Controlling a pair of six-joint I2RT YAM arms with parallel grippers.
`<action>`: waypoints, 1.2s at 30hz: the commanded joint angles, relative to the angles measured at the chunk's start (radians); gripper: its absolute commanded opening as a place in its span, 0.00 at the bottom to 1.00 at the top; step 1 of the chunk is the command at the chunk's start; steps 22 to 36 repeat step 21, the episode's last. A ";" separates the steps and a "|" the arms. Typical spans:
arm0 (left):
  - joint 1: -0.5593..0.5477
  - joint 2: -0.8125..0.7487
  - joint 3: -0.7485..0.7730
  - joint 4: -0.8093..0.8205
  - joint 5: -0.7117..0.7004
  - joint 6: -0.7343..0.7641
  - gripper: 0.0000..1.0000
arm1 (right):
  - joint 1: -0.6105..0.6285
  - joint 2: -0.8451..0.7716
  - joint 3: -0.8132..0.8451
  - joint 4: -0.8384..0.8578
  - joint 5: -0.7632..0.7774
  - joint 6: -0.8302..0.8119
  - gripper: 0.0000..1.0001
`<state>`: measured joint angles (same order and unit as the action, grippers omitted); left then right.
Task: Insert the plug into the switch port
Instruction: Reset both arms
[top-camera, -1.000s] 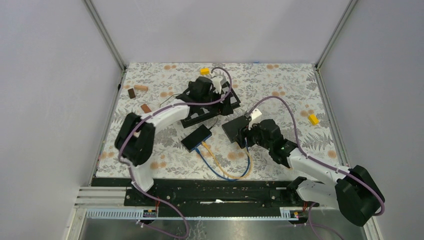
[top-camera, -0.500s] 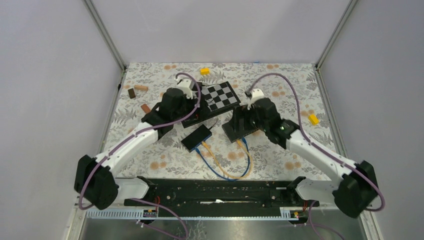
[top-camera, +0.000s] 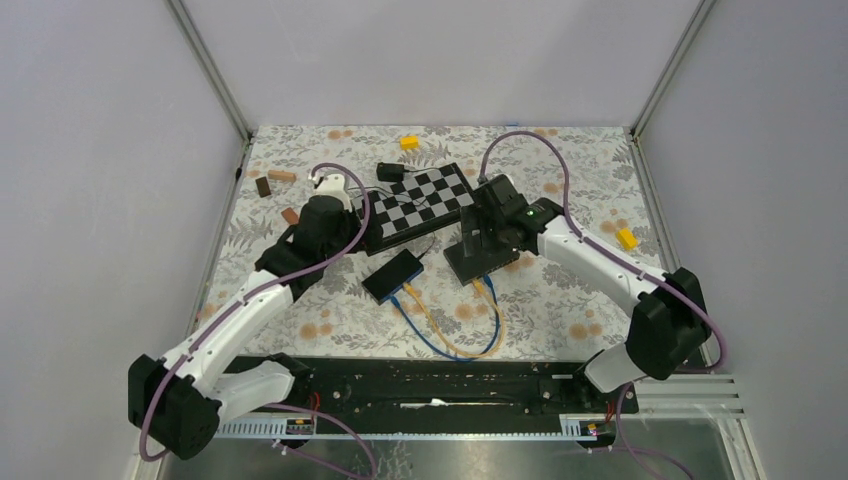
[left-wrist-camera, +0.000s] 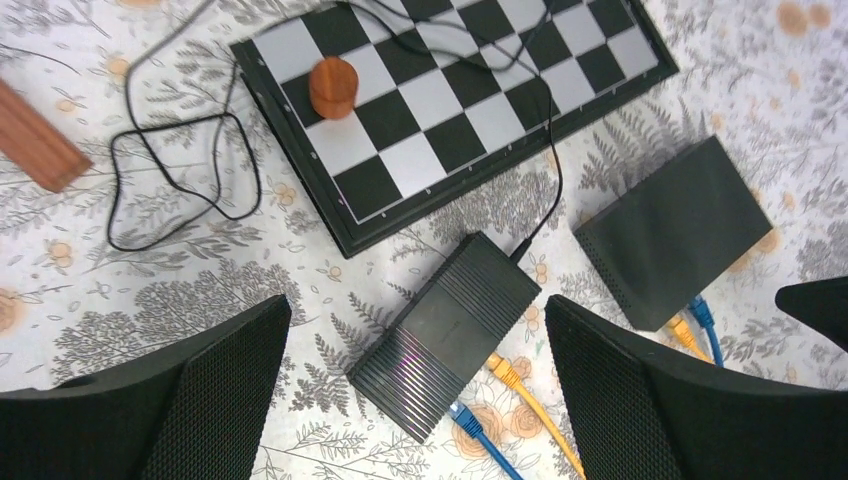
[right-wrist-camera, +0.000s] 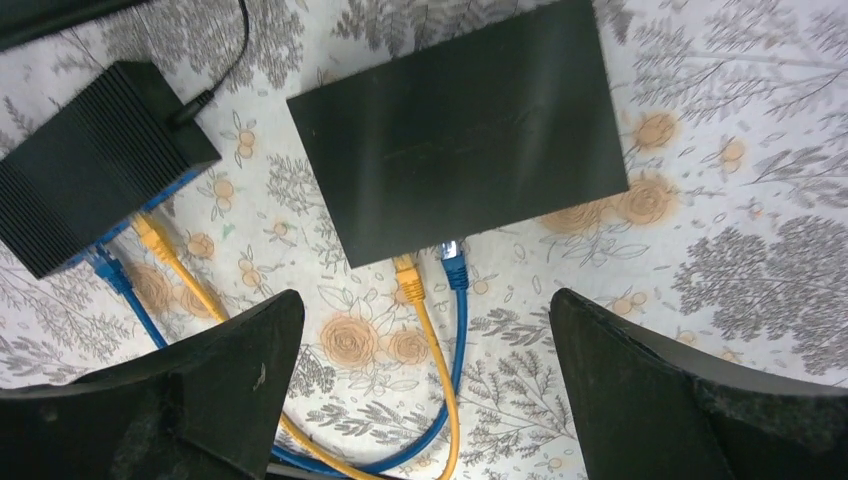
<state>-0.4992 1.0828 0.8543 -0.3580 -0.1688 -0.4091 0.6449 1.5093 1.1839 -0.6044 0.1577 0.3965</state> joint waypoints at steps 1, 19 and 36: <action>0.010 -0.071 0.012 0.007 -0.090 -0.027 0.99 | -0.003 -0.063 0.074 -0.008 0.125 -0.041 1.00; 0.010 -0.197 -0.039 0.088 -0.062 -0.053 0.99 | -0.004 -0.821 -0.514 0.588 0.291 -0.088 1.00; 0.010 -0.199 -0.048 0.093 -0.055 -0.053 0.99 | -0.004 -0.853 -0.544 0.595 0.313 -0.099 1.00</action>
